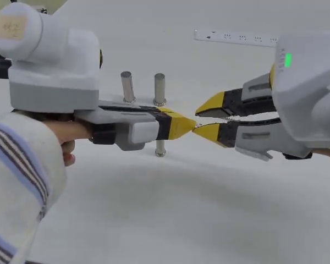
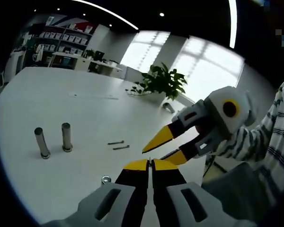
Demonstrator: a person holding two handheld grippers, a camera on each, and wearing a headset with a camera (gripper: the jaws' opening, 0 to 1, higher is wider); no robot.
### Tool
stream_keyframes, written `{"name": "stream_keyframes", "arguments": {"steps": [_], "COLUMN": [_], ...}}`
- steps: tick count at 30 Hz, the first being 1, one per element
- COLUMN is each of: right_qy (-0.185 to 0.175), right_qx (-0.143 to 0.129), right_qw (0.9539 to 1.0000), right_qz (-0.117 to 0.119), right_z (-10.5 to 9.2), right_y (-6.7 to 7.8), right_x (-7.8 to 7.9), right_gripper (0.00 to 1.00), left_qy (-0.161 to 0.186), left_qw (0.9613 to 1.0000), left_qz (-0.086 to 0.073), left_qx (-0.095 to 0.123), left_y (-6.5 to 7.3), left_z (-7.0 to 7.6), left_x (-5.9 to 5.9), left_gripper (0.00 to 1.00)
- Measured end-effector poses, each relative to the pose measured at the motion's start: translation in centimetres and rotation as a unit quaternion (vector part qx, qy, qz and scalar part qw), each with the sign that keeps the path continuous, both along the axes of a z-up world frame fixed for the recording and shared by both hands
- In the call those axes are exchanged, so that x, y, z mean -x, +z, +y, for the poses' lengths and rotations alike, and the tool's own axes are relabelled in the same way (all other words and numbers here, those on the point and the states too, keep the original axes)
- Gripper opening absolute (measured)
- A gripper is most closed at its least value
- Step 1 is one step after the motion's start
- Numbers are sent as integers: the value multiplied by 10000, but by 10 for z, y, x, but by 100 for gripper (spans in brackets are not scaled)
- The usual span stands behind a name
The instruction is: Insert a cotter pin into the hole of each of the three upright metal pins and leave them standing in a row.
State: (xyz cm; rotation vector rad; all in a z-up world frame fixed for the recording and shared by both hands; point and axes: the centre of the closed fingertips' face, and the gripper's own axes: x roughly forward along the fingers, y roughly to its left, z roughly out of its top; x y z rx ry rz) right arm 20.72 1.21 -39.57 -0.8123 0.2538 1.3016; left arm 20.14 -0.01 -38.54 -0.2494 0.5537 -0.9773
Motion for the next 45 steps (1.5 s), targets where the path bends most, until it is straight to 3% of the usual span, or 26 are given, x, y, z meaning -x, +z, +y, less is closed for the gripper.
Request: {"name": "stream_keyframes", "arguments": {"steps": [9, 13, 15, 20, 24, 32, 35, 38, 42, 45], "right_qy": [-166, -182, -168, -76, -3, 234, 280, 281, 299, 288], "right_qx": [-201, -234, -237, -194, -104, 58, 88, 72, 103, 109], "right_qw": [9986, 9981, 9980, 9979, 9979, 9971, 9967, 9959, 9950, 9944], "right_qz": [467, 544, 566, 617, 641, 716, 760, 854, 946, 1011], "right_z": [-5, -7, -7, -8, -9, -9, -8, -8, -9, -9], "right_y": [-6, -6, -7, -8, -11, -17, -19, -20, -22, -24], "right_x": [3, 5, 7, 11, 13, 22, 24, 24, 26, 28], "right_gripper": [2, 3, 2, 0, 0, 0, 0, 0, 0, 0], "left_qy": [-276, -420, -542, -733, -854, -1331, -1443, -1524, -1608, -1599], "left_qw": [9987, 9976, 9956, 9917, 9895, 9764, 9728, 9704, 9650, 9648], "left_qz": [-418, -506, -688, -876, -919, -1181, -1245, -1278, -1447, -1439], "left_qx": [-112, -223, -333, -584, -713, -1222, -1318, -1371, -1485, -1514], "left_y": [5, 1, 0, -3, -7, -15, -16, -17, -20, -20], "left_z": [-2, 1, 0, -2, -2, 0, 1, 1, 2, 1], "left_x": [8, 9, 11, 15, 16, 23, 24, 24, 23, 24], "left_gripper": [0, 0, 0, 0, 0, 0, 0, 0, 0, 0]}}
